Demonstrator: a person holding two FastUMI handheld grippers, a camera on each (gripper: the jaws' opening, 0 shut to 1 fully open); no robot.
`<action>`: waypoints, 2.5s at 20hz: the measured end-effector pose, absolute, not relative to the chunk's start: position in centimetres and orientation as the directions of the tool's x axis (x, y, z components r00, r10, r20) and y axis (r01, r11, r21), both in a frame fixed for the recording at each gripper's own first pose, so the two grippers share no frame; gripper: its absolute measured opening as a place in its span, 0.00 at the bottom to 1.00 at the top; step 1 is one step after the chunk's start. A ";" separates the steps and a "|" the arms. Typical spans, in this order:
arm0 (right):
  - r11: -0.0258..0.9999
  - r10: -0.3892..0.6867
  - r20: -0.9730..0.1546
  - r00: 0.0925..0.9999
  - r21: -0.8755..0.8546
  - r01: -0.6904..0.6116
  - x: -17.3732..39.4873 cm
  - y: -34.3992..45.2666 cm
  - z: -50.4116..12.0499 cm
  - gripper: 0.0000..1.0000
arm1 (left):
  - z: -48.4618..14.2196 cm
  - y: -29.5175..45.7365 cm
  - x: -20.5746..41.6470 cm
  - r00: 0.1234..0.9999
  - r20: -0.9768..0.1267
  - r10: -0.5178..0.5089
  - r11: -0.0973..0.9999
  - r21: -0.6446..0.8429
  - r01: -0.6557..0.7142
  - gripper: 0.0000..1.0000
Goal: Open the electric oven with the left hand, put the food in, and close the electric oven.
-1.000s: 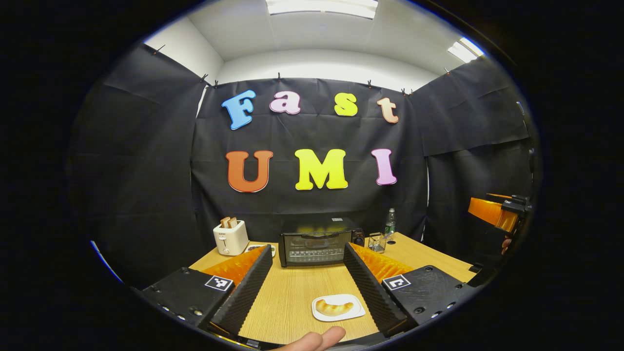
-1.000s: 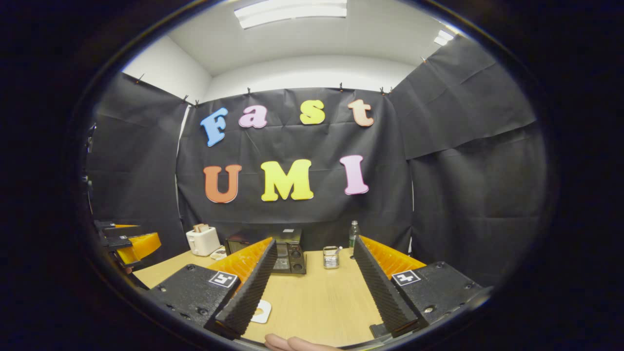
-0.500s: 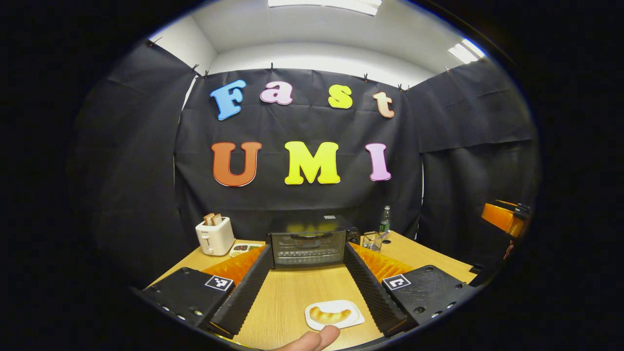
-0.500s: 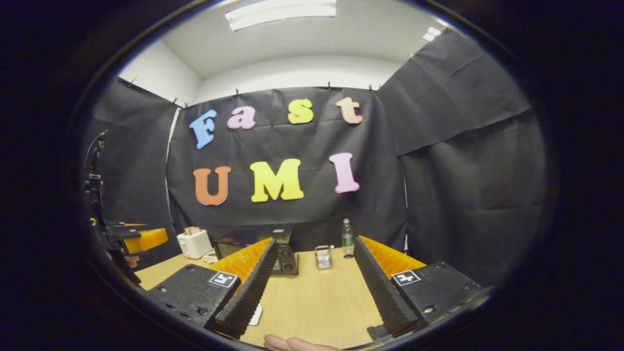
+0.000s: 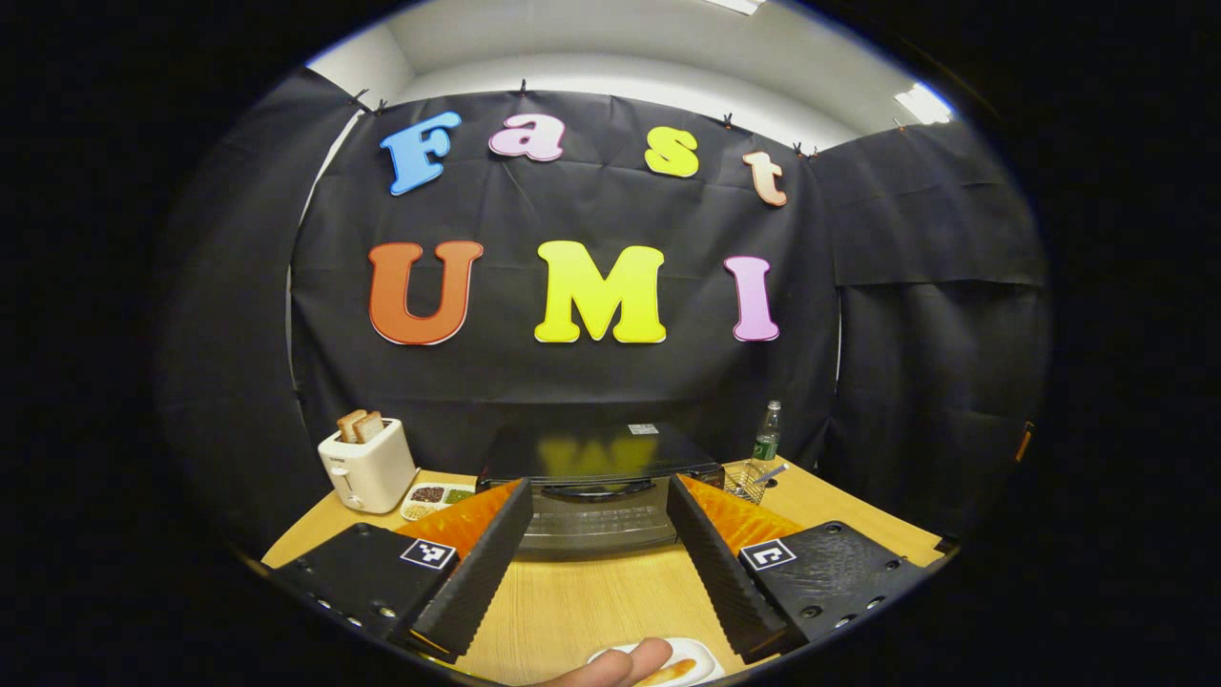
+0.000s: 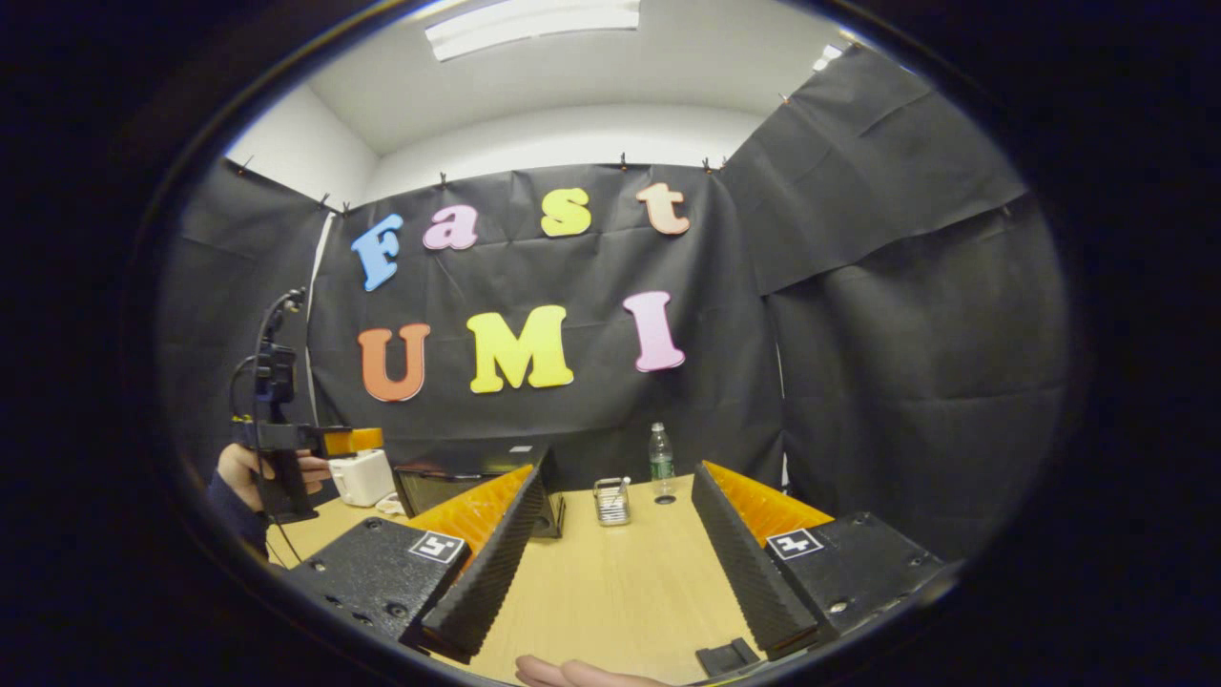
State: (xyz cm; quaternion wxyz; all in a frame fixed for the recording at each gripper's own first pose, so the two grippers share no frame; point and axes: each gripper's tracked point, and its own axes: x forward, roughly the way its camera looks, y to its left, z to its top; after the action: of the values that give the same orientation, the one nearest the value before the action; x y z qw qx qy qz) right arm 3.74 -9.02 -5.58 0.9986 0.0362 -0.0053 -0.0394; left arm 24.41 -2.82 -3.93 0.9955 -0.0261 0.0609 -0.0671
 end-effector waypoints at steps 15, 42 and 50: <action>0.986 -0.141 -0.067 0.988 0.077 0.146 7.4 -12.8 -9.6 0.99 | -12.4 -4.8 40.0 0.933 -0.348 -0.091 0.996 -0.027 0.087 0.94; 0.992 -0.089 -0.062 0.994 0.082 0.094 3.1 -9.0 -9.0 0.97 | -19.9 -6.6 27.3 0.913 -0.402 -0.075 0.997 -0.010 0.077 0.97; 0.995 -0.073 -0.108 0.992 0.067 0.080 3.4 -7.5 -10.4 0.96 | -24.9 -7.1 23.6 0.883 -0.465 -0.069 0.997 0.004 0.080 0.98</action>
State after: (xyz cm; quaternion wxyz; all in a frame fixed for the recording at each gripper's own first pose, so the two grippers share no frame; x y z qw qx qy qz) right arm 3.42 -7.47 -10.42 0.9972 0.0355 0.0526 -0.0383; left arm 23.61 -7.12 -24.89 0.9701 0.0113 0.2393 -0.0383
